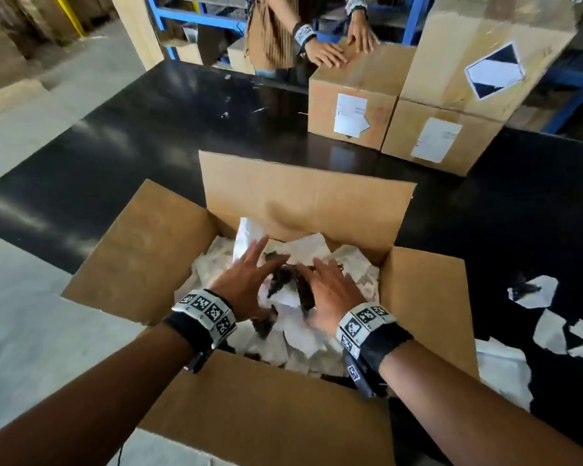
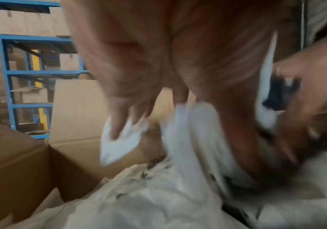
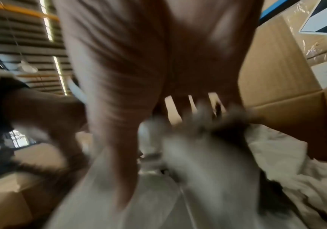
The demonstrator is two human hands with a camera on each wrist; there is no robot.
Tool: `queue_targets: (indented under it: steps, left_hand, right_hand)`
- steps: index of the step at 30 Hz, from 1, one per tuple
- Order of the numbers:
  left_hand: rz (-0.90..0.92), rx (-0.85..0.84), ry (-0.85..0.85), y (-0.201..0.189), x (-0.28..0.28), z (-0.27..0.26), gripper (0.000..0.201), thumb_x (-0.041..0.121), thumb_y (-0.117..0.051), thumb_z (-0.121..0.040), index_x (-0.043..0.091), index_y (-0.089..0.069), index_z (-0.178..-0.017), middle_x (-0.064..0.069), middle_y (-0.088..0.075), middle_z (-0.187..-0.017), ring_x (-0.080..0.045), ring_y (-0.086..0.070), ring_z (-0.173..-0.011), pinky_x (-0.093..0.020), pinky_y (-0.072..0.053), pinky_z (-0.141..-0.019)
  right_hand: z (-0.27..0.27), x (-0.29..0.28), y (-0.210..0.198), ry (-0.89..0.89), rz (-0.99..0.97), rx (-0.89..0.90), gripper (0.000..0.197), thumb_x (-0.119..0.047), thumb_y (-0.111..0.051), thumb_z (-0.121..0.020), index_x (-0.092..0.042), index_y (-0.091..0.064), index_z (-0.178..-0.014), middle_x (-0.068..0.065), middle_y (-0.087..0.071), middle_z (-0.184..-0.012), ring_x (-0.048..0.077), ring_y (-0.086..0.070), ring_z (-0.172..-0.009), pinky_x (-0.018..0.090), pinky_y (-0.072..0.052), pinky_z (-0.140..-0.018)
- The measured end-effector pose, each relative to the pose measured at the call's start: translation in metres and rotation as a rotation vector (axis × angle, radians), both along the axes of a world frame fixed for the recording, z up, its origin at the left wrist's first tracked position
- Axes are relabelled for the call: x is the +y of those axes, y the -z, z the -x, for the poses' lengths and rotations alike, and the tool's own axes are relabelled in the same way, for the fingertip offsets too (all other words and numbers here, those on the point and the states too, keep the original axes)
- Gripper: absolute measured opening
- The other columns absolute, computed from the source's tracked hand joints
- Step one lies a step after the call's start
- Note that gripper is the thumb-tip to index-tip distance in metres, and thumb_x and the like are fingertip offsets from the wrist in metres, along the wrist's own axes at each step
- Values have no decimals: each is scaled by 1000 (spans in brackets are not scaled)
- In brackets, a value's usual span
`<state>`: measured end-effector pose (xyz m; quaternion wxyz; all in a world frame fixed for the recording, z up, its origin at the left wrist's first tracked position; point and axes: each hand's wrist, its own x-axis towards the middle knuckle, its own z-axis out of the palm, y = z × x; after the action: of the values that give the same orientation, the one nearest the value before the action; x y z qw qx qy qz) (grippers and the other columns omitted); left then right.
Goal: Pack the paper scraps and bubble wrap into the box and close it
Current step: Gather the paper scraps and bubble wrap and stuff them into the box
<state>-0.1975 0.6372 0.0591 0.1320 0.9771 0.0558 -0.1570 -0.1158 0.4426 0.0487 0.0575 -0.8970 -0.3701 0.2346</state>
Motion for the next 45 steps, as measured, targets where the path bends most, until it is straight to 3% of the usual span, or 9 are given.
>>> queue_targets:
  steps: [3, 9, 12, 18, 22, 30, 36, 41, 45]
  left_hand:
    - [-132, 282, 10, 9, 28, 0, 158, 73, -89, -40, 53, 20, -153, -5, 31, -165, -39, 24, -151, -74, -22, -114]
    - [-62, 226, 70, -12, 68, -21, 145, 91, -74, -44, 50, 7, -157, -8, 7, -170, -37, 0, -156, -65, -20, -119]
    - [-48, 318, 92, 5, 61, -39, 158, 92, -76, -30, 55, 18, -152, -8, 16, -169, -41, 7, -155, -70, -19, -118]
    - [-28, 606, 51, 71, 44, -55, 170, 67, -95, -34, 57, 37, -141, -5, 33, -164, -50, 22, -148, -77, -14, -114]
    - [-40, 648, 34, 88, 57, -59, 173, 56, -99, -40, 46, 36, -148, -6, 33, -164, -53, 21, -147, -77, -10, -114]
    - [-16, 468, 95, 57, 77, -64, 177, 88, -81, -19, 49, 37, -146, -5, 33, -164, -47, 22, -150, -72, -12, -118]
    - [-72, 666, 88, 41, 75, -46, 170, 86, -84, -26, 48, 21, -154, -3, 18, -169, -33, -6, -157, -55, -20, -124]
    - [-99, 313, 149, -18, 49, -56, 146, 88, -78, -41, 42, -7, -160, 3, -35, -160, -27, -41, -143, -48, -42, -111]
    - [-74, 22, 214, -64, -7, -67, 106, 74, -73, -72, 39, -22, -158, 2, -46, -151, -22, -56, -125, -43, -51, -100]
  right_hand:
    - [-4, 5, 0, -26, 254, 142, 141, -53, -89, -66, -39, 16, -158, 5, 20, -168, 41, 12, -154, 73, -9, -116]
    - [-24, 7, -14, 32, 151, 169, 118, -64, -75, -76, -40, 6, -159, 3, 14, -169, 37, 3, -156, 64, -27, -117]
    - [-25, 34, -4, 66, 105, 198, 126, -76, -72, -71, -45, 16, -156, 0, 28, -166, 39, 14, -154, 68, -23, -117]
    - [-28, 57, 67, 95, 367, 244, 161, -74, -87, -48, -39, 30, -153, 6, 33, -164, 52, 17, -150, 84, -16, -106]
    - [-28, 41, 97, 173, 482, 239, 155, -63, -90, -59, -34, 30, -154, 12, 33, -163, 56, 14, -149, 87, -14, -103]
    - [-31, 42, 44, 161, 451, 248, 166, -65, -92, -49, -31, 33, -153, 14, 31, -164, 52, 12, -151, 85, -9, -107]
    - [-21, 25, 49, 46, 413, 272, 149, -66, -88, -60, -16, 10, -160, 23, -5, -166, 49, -8, -151, 65, -18, -120]
    - [-25, 5, 9, 137, 184, 217, 134, -64, -87, -62, -29, -4, -161, 6, -21, -165, 36, -23, -150, 59, -36, -114]
    - [-28, -44, -20, 211, -104, 74, 97, -60, -77, -76, -29, -30, -156, -1, -41, -156, 22, -42, -141, 46, -43, -110]
